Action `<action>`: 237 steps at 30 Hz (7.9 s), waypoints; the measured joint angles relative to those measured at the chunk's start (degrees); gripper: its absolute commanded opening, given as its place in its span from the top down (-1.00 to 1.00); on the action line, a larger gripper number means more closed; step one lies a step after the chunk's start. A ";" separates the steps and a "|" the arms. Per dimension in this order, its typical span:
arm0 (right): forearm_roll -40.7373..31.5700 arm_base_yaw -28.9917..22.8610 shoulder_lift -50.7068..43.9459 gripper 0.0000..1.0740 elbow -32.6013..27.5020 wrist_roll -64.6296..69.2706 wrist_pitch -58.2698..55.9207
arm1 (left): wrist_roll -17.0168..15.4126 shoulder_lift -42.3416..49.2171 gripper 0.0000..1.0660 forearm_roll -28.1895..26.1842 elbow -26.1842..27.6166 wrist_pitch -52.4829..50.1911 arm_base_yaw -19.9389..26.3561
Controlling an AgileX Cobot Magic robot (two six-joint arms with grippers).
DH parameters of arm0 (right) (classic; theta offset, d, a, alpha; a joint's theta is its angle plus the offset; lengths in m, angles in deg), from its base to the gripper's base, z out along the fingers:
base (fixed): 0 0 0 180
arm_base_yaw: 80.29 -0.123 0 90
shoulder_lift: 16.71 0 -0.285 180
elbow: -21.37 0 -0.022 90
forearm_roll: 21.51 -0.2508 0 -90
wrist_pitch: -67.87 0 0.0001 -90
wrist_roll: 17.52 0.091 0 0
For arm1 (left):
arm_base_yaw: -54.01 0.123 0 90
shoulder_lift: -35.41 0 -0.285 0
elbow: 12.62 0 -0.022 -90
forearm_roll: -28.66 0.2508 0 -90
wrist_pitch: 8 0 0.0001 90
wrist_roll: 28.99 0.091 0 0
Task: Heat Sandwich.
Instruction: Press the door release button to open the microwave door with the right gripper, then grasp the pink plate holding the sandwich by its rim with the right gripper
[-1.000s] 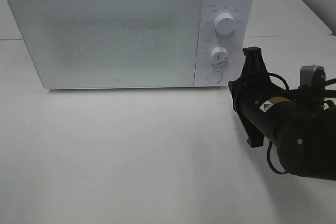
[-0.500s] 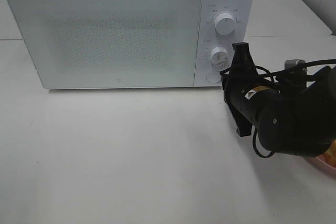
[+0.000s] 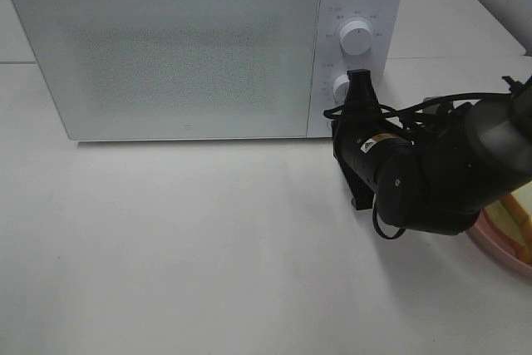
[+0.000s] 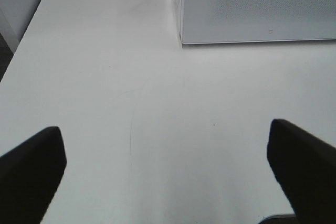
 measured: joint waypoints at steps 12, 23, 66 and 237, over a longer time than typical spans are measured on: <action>1.55 2.52 4.13 1.00 3.78 1.20 -0.29 | 0.00 0.00 -0.88 0.00 0.00 0.00 0.00; 2.64 4.13 6.47 1.00 6.19 1.55 -1.60 | 0.00 0.00 -0.88 0.00 0.00 0.00 0.00; -3.32 5.27 9.34 1.00 13.18 -1.55 -3.55 | 0.00 0.00 -0.88 0.06 0.00 0.00 0.00; 46.64 20.63 -19.77 -0.69 4.76 -64.40 -88.29 | 0.00 0.00 -0.88 0.11 0.00 0.00 0.00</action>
